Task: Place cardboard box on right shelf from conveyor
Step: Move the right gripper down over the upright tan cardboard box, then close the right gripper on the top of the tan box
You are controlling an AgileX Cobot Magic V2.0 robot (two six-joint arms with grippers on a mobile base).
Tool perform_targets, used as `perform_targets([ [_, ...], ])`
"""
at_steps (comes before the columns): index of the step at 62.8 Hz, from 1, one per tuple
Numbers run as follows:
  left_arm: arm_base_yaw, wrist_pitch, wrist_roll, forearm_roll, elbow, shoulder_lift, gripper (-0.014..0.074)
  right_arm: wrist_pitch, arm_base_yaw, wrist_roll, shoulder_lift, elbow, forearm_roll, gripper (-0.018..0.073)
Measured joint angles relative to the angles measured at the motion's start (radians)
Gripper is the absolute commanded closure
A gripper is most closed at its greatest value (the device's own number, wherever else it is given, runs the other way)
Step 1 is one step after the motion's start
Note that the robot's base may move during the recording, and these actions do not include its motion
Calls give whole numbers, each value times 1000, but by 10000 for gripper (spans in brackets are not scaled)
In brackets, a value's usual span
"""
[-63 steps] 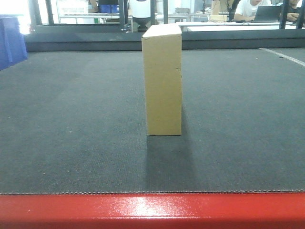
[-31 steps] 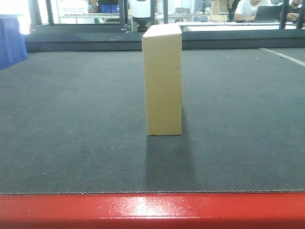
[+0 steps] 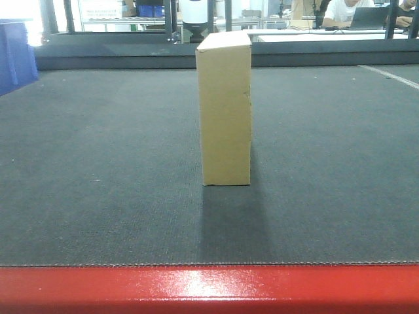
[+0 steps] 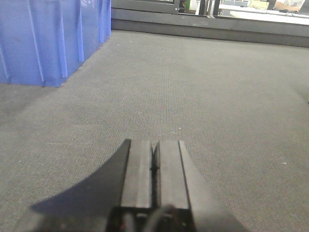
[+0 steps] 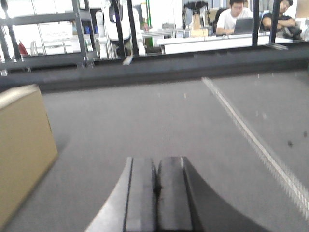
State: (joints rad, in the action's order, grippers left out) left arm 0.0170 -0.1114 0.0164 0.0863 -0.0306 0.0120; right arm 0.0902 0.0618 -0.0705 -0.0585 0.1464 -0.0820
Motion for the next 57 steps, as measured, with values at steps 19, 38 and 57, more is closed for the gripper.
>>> perform_targets([
  [19, 0, 0, 0, 0, 0, 0, 715, 35, -49, -4, -395, 348, -2, -44],
  [38, 0, 0, 0, 0, 0, 0, 715, 188, -290, -4, -848, 706, 6, -64],
  [57, 0, 0, 0, 0, 0, 0, 715, 564, -503, -137, -1308, 1212, 55, -64],
])
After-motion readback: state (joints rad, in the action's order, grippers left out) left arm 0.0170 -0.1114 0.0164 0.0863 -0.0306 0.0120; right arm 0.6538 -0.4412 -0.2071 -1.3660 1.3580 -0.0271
